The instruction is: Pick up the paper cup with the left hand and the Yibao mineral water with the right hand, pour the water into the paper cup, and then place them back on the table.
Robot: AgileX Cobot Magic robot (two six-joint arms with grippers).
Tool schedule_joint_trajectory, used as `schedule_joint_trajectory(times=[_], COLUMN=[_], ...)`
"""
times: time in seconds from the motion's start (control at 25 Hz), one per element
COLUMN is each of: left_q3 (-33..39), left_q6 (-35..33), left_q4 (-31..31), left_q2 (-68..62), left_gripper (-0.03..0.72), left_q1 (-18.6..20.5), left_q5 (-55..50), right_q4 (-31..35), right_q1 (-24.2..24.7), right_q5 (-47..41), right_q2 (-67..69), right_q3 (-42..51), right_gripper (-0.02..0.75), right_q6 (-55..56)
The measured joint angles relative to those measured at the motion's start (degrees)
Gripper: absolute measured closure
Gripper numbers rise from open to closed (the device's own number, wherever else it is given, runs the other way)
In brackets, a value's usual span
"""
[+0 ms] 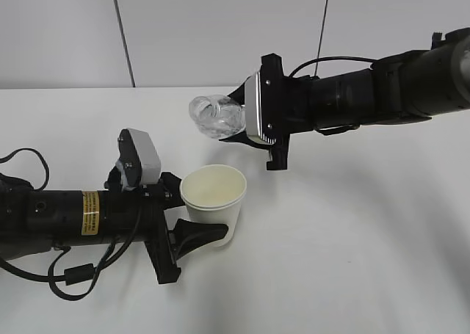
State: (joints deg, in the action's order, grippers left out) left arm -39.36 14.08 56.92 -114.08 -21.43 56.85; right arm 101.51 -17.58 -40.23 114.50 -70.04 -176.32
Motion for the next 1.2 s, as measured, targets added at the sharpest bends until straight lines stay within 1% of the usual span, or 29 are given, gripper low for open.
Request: schedule_joint_trajectory(times=[0.16,0.4,0.52,0.8,1.08,1.2], left_q3=[0.0,0.0,0.0,0.0,0.0,0.0], left_q6=[0.0,0.0,0.0,0.0,0.0,0.0], left_q4=[0.0,-0.6,-1.3,-2.3,-2.6,-2.6], left_q2=[0.0,0.0,0.0,0.0,0.0,0.0], left_gripper=[0.286,0.286,0.286,0.286,0.286,0.286], left_q1=[0.0,0.0,0.0,0.0,0.0,0.0], left_q5=[0.0,0.0,0.0,0.0,0.0,-0.5], right_q4=[-0.1,-0.2,-0.3,-0.4,-0.5,-1.9], right_q1=[0.0,0.0,0.0,0.0,0.0,0.0], right_q5=[-2.4,-2.9,-3.8,-3.8,0.8,2.2], right_q2=[0.0,0.0,0.0,-1.6,-5.0,-6.5], right_q3=[0.0,0.0,0.0,0.0,0.0,0.0], right_gripper=[0.309,0.309,0.309,0.309,0.309,0.309], right_q6=[9.1,25.1,30.8,38.3,45.0,48.4])
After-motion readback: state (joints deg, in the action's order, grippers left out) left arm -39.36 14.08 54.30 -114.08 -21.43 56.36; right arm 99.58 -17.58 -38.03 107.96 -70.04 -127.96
